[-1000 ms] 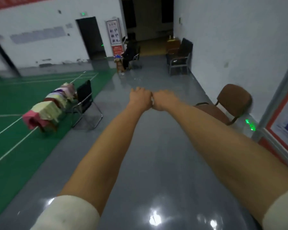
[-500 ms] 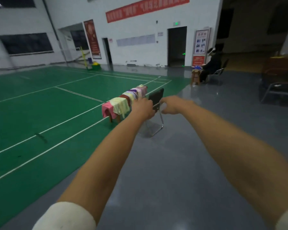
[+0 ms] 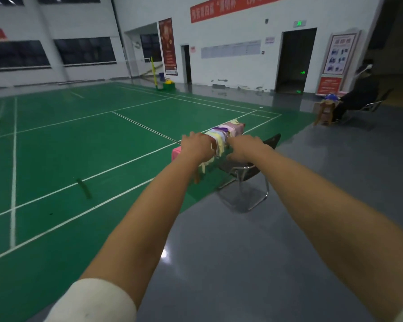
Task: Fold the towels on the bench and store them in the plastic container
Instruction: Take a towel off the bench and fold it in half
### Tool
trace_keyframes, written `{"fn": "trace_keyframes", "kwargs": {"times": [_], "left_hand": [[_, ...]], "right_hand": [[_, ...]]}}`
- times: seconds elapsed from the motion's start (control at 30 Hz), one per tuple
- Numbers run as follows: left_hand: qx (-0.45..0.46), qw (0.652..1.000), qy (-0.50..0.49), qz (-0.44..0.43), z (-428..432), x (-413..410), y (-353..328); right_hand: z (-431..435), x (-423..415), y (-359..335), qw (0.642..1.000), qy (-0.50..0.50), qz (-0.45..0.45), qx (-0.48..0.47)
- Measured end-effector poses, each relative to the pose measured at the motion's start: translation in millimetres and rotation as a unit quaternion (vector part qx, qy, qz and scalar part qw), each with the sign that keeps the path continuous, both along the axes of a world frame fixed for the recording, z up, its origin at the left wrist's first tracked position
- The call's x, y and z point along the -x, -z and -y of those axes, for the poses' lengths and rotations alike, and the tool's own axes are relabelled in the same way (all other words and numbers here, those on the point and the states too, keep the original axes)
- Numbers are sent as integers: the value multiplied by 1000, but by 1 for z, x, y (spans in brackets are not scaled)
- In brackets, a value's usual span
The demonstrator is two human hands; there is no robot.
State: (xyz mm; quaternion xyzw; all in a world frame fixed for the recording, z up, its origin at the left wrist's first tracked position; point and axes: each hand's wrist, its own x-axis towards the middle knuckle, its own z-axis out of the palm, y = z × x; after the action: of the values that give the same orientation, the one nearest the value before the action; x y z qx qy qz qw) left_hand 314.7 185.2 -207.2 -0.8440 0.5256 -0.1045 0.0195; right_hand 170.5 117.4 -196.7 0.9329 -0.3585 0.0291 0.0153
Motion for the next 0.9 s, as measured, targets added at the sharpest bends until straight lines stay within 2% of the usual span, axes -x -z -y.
{"fn": "trace_keyframes", "kwargs": {"times": [0.33, 0.67, 0.9], "left_hand": [[-32, 999, 2, 22, 190, -221, -7], [-25, 1000, -5, 1, 397, -374, 4], [-4, 999, -38, -4, 537, -490, -21]], "right_hand": [[182, -213, -2, 998, 5, 30, -48], [417, -401, 25, 999, 9, 14, -42], [568, -526, -10, 998, -26, 39, -35]]}}
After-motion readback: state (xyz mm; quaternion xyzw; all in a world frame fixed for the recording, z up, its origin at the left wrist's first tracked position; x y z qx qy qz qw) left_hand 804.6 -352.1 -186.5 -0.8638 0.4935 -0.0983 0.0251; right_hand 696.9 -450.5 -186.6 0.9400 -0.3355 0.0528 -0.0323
